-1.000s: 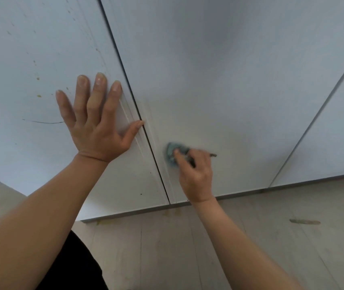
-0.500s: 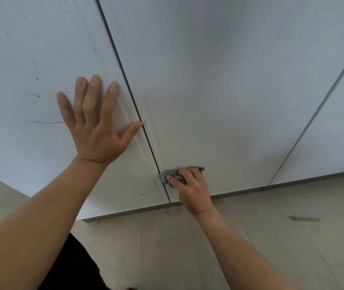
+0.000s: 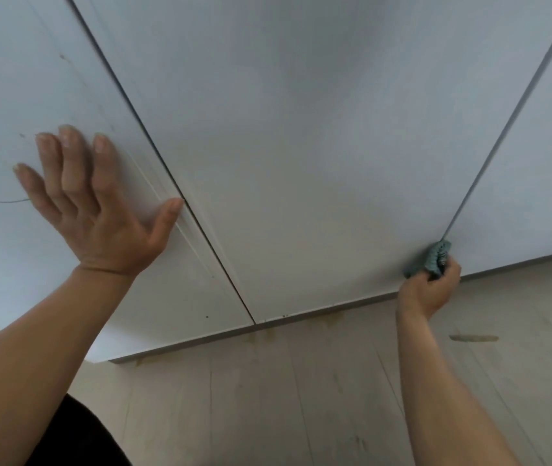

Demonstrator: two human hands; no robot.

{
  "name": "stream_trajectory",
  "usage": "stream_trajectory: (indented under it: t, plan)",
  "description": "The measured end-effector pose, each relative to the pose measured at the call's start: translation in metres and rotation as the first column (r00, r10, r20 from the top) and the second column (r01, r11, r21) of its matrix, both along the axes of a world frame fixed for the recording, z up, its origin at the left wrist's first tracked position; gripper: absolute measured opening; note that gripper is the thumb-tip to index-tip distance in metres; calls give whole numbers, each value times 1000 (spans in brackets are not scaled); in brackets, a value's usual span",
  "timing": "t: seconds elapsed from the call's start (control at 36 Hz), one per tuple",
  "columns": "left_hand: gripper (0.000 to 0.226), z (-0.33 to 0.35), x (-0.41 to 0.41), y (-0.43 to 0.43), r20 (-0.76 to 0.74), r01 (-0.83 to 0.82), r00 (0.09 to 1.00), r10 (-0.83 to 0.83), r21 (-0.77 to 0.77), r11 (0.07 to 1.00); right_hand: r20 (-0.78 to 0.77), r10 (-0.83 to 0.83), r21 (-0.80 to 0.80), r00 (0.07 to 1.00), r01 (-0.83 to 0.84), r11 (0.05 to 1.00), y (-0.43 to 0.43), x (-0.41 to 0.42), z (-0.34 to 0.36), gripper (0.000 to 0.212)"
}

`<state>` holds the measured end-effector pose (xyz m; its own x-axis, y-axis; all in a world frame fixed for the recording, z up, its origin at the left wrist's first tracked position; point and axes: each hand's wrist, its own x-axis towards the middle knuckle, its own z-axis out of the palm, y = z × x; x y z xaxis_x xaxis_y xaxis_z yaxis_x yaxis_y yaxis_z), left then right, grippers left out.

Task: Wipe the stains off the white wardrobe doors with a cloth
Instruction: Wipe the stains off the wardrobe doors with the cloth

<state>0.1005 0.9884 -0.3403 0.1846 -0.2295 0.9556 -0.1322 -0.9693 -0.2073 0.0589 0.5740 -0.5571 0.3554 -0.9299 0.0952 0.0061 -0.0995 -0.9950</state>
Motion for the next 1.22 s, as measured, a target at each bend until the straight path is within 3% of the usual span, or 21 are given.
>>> stream_trajectory:
  t: [0.17, 0.33, 0.47, 0.58, 0.81, 0.94, 1.0, 1.08, 1.22]
  plan:
    - [97, 0, 2, -3, 28, -10, 1000, 10, -8, 1000, -45, 40, -73, 998, -43, 996, 13, 5, -7, 46]
    - [97, 1, 1, -5, 32, -23, 999, 23, -11, 1000, -84, 232, -246, 969, -245, 938, 40, -11, -21, 49]
    - [95, 1, 2, -6, 53, -37, 998, 37, -6, 999, -109, 99, 28, 989, -97, 995, 11, 0, -13, 51]
    - [95, 1, 2, -6, 45, -37, 998, 37, -6, 999, -110, 75, 23, 991, -72, 997, 30, 3, -5, 49]
    - [95, 2, 3, -8, 65, -42, 997, 43, -14, 999, -102, 220, -149, 970, -234, 961, 87, -8, -12, 44]
    - [95, 1, 3, -7, 60, -37, 998, 36, 6, 999, -43, 96, 55, 994, -94, 994, 78, 2, 1, 46]
    - [95, 0, 4, -8, 58, -42, 997, 41, 16, 999, -47, 67, 61, 997, -64, 996, 87, 5, 8, 49]
    - [95, 1, 4, -7, 63, -33, 998, 33, 11, 999, -18, 97, -7, 995, -97, 995, 114, 3, 16, 50]
    - [94, 1, 3, -8, 49, -57, 997, 55, 31, 998, -21, 288, -231, 957, -285, 930, 135, -11, 4, 51]
